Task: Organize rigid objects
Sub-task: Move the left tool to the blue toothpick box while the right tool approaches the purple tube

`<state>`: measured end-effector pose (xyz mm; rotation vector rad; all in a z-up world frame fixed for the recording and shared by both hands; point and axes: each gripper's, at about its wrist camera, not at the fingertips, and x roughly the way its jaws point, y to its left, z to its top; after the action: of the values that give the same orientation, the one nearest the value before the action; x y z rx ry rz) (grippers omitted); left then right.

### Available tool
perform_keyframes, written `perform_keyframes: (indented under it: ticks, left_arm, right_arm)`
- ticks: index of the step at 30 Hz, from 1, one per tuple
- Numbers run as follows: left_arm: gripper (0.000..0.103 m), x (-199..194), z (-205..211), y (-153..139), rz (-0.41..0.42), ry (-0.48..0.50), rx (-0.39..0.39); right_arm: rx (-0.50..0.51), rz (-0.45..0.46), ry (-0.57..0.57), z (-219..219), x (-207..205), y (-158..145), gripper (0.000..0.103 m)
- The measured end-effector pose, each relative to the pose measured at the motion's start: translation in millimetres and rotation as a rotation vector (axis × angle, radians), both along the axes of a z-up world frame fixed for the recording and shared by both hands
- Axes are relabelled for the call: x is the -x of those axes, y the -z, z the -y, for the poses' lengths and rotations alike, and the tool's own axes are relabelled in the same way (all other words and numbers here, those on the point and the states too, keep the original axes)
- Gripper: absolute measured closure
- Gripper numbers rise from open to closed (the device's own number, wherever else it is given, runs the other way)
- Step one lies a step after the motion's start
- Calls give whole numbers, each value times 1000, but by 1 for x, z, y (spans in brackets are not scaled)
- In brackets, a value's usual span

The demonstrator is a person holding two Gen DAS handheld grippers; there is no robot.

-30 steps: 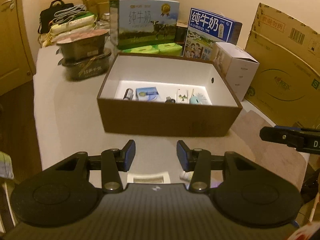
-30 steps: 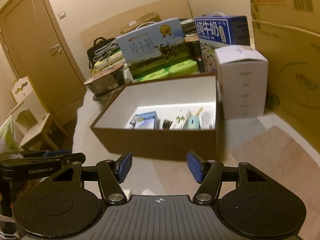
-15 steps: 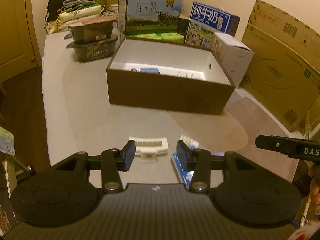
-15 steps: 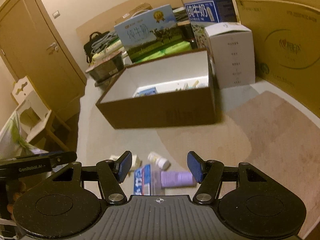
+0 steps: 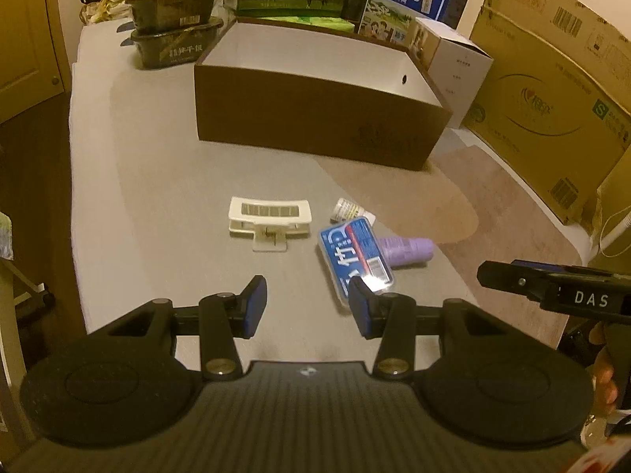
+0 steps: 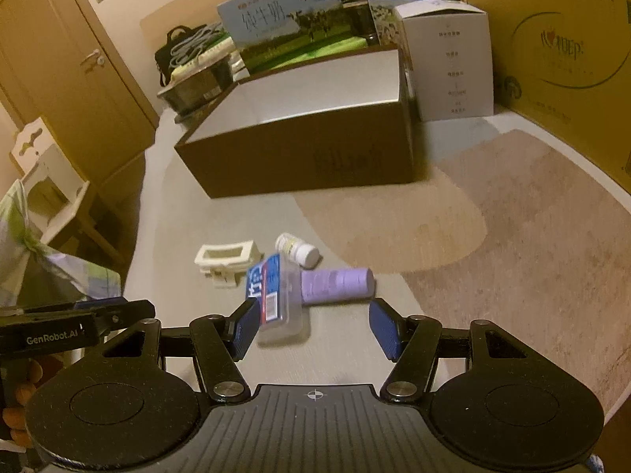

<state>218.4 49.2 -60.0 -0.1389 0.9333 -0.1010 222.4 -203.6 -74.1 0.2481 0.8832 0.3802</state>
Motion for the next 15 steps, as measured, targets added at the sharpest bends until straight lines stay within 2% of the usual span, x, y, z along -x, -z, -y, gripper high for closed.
perform_keyframes:
  ticks: [10,15]
  left_arm:
    - [59,1,5,11,-27,14,3]
    - [55,-3,12,17,-36,26,20]
  right_arm:
    - [11,-26,-6,-5,2,8,42]
    - [18,-41,3,-3,-3,15,42]
